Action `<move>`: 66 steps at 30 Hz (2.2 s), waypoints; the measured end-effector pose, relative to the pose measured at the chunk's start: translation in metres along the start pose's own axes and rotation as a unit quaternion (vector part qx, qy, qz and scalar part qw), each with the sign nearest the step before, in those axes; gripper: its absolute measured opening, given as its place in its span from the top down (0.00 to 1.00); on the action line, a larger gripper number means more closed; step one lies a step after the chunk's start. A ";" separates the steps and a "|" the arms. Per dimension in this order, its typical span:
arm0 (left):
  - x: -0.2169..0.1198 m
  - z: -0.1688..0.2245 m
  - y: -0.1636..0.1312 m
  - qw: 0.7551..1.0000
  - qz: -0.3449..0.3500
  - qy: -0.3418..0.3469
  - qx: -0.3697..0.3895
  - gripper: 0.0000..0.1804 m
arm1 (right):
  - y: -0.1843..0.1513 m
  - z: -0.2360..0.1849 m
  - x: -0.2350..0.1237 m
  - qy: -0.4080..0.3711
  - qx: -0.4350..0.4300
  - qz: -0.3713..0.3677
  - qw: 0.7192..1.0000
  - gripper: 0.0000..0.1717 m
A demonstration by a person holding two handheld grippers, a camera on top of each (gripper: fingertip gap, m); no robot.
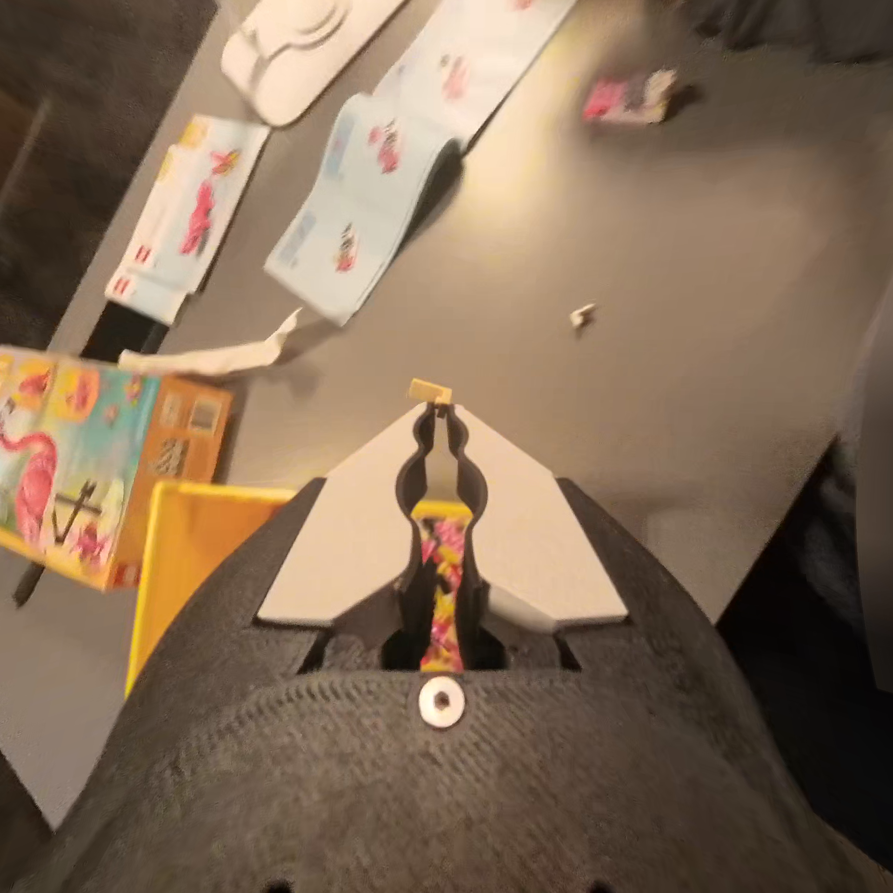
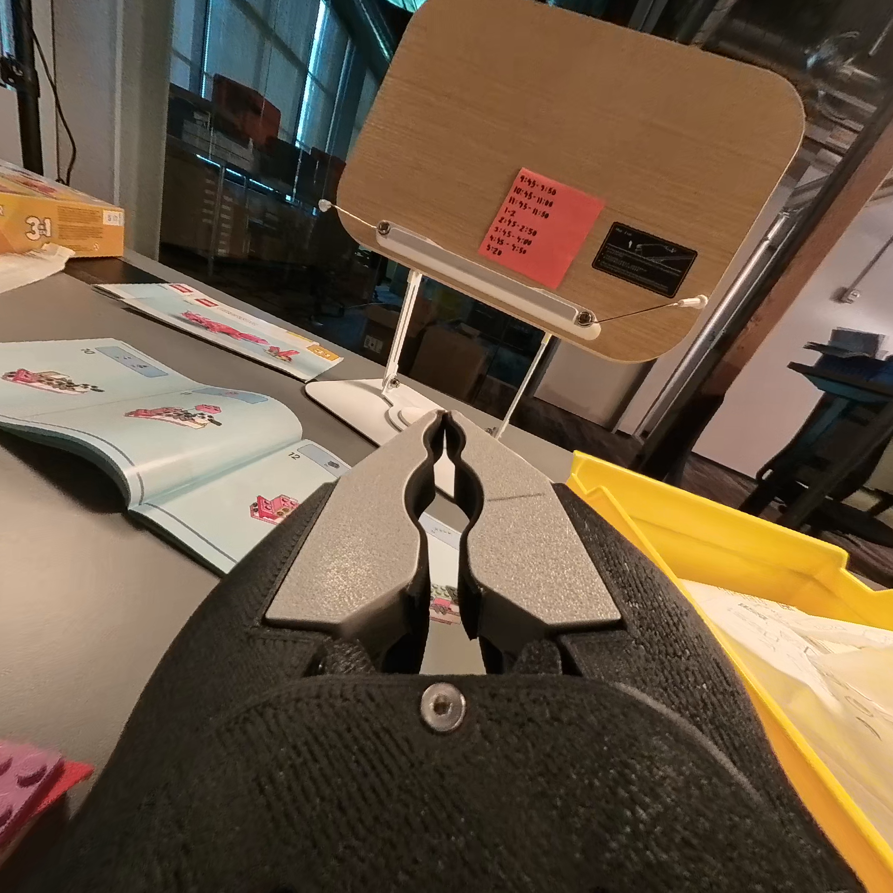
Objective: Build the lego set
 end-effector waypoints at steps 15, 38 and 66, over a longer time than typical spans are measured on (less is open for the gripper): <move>0.141 0.108 0.011 0.974 -0.172 -0.148 -0.011 0.86 | 0.002 0.005 -0.002 0.016 0.025 0.014 0.999 1.00; -0.045 -0.070 -0.170 0.906 -0.091 0.122 -0.394 0.69 | -0.002 0.012 -0.003 -0.029 0.010 0.004 1.000 1.00; 0.089 -0.121 -0.184 0.943 -0.288 -0.019 -0.169 0.91 | -0.008 0.006 0.002 -0.067 -0.067 -0.036 0.995 1.00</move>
Point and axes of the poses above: each gripper's, where its closed fingertips meet, x out along the fingers, y out of its top, z = x × y across the jaws, the point moved 4 cm from there along -x, back along the fingers, and after that the axes turned 8 degrees about -z, right-handed, at the moved point
